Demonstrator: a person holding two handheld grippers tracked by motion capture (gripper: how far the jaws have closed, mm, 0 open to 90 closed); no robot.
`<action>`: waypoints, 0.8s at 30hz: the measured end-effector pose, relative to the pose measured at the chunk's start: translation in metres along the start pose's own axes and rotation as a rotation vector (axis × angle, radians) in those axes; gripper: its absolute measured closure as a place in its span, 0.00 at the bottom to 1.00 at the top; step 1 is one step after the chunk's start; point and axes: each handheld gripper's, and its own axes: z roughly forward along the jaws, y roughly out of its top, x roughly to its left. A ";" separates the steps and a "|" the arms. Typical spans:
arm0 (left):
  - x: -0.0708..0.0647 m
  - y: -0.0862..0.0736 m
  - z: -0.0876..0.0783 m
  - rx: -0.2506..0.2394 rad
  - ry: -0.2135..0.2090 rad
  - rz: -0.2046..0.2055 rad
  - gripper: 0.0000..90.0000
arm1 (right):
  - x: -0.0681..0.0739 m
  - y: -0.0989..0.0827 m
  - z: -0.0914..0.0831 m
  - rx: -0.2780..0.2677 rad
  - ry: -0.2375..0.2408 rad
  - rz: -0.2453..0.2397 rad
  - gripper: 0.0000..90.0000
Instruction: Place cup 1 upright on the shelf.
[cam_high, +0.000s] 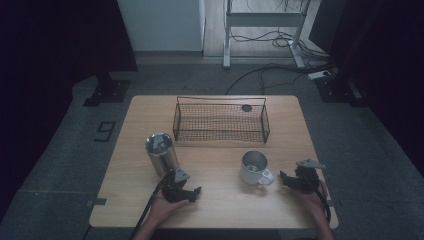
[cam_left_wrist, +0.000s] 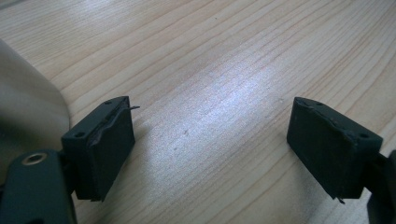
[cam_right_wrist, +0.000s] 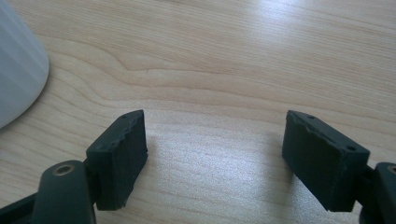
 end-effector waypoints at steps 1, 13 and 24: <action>-0.001 0.000 0.000 -0.002 0.001 0.002 0.17 | 0.000 0.000 0.000 0.000 0.000 0.000 0.24; -0.011 0.005 -0.015 -0.042 -0.008 0.047 0.19 | 0.000 0.000 0.000 0.000 0.000 0.002 0.24; -0.003 0.012 -0.046 -0.116 -0.029 0.025 0.19 | 0.000 0.000 0.000 -0.001 -0.002 0.004 0.25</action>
